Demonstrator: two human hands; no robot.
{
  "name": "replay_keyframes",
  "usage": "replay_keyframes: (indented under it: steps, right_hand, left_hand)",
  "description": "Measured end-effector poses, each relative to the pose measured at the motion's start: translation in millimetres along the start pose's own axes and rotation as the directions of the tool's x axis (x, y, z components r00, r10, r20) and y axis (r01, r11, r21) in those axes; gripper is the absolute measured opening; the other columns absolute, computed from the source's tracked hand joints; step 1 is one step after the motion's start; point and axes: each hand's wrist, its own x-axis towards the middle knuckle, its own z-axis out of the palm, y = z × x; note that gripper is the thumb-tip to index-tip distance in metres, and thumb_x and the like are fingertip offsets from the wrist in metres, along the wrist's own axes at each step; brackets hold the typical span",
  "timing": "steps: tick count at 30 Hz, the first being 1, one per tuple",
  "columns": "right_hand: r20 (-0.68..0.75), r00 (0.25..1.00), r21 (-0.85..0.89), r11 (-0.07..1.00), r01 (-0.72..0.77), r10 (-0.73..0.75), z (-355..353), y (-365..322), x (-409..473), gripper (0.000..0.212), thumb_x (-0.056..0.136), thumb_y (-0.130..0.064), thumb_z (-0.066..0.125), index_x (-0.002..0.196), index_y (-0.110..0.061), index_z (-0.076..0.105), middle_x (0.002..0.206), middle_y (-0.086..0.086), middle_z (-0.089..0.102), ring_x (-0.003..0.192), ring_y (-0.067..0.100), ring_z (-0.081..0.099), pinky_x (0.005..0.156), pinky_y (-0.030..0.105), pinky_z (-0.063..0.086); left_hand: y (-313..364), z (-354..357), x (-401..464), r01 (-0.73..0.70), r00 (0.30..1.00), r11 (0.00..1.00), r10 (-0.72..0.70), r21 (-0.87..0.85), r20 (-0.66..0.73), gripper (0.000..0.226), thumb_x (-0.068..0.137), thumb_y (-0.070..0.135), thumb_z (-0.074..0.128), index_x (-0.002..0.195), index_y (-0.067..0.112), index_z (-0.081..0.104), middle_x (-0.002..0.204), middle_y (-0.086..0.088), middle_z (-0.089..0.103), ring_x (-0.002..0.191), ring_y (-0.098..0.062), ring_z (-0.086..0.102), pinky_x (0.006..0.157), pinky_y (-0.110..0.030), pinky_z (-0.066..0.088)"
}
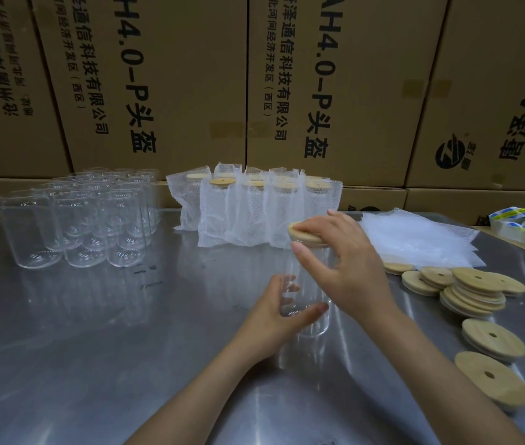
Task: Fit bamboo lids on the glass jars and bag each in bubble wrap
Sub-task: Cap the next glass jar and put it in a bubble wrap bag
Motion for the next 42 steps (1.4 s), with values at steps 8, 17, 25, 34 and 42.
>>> replay_keyframes:
  steps: [8,17,25,34,42]
  right_hand:
    - [0.036,0.999,-0.037,0.999,-0.018,0.02,1.4,1.0,-7.9,0.039,0.086,-0.049,0.06,0.12,-0.03,0.061,0.13,-0.012,0.055,0.14,0.012,0.033,0.112,0.051,0.031]
    - [-0.063,0.898,0.209,0.885,-0.415,0.436,20.8,65.2,-34.6,0.051,0.099,-0.054,0.029,0.141,-0.028,0.041,0.142,-0.012,0.045,0.133,0.005,0.037,0.105,0.025,0.032]
    - [-0.024,0.753,-0.304,0.713,-0.632,0.657,26.2,131.6,-16.6,0.035,0.098,-0.021,0.045,0.129,-0.005,0.052,0.133,0.014,0.052,0.125,0.029,0.044,0.097,0.039,0.039]
    - [0.011,0.74,-0.585,0.604,-0.541,0.673,30.0,160.6,-2.0,0.048,0.095,-0.01,0.04,0.143,-0.006,0.035,0.153,0.012,0.032,0.135,0.033,0.032,0.104,0.045,0.032]
    - [-0.012,0.684,-0.701,0.481,-0.526,0.73,33.8,171.0,1.8,0.033,0.093,-0.014,0.036,0.124,-0.011,0.045,0.129,0.012,0.048,0.121,0.03,0.037,0.092,0.041,0.03]
  left_hand:
    - [2.9,-1.3,-2.0,0.017,1.0,1.0,-0.018,0.021,0.02,0.072,0.07,0.052,0.077,0.127,0.024,0.043,0.127,-0.001,0.056,0.114,-0.013,0.06,0.095,-0.037,0.052]
    - [4.6,-0.4,-3.6,0.019,1.0,0.999,-0.018,0.041,-0.017,0.067,0.075,0.043,0.075,0.13,0.028,0.04,0.125,0.011,0.049,0.107,0.003,0.054,0.08,-0.008,0.049]
    - [7.0,-1.7,-4.3,-0.001,1.0,0.998,0.002,0.056,-0.02,0.083,0.056,0.059,0.069,0.128,0.031,0.04,0.126,0.013,0.05,0.106,0.008,0.053,0.073,-0.001,0.044]
    - [6.1,-2.4,-0.9,0.008,1.0,0.998,-0.008,0.055,0.009,0.074,0.062,0.054,0.07,0.125,0.032,0.04,0.123,0.016,0.051,0.095,0.015,0.056,0.068,-0.003,0.045]
    - [6.0,-2.3,1.0,0.005,1.0,0.998,-0.006,0.059,0.022,0.068,0.066,0.051,0.071,0.123,0.033,0.039,0.121,0.016,0.05,0.088,0.024,0.054,0.067,-0.002,0.044]
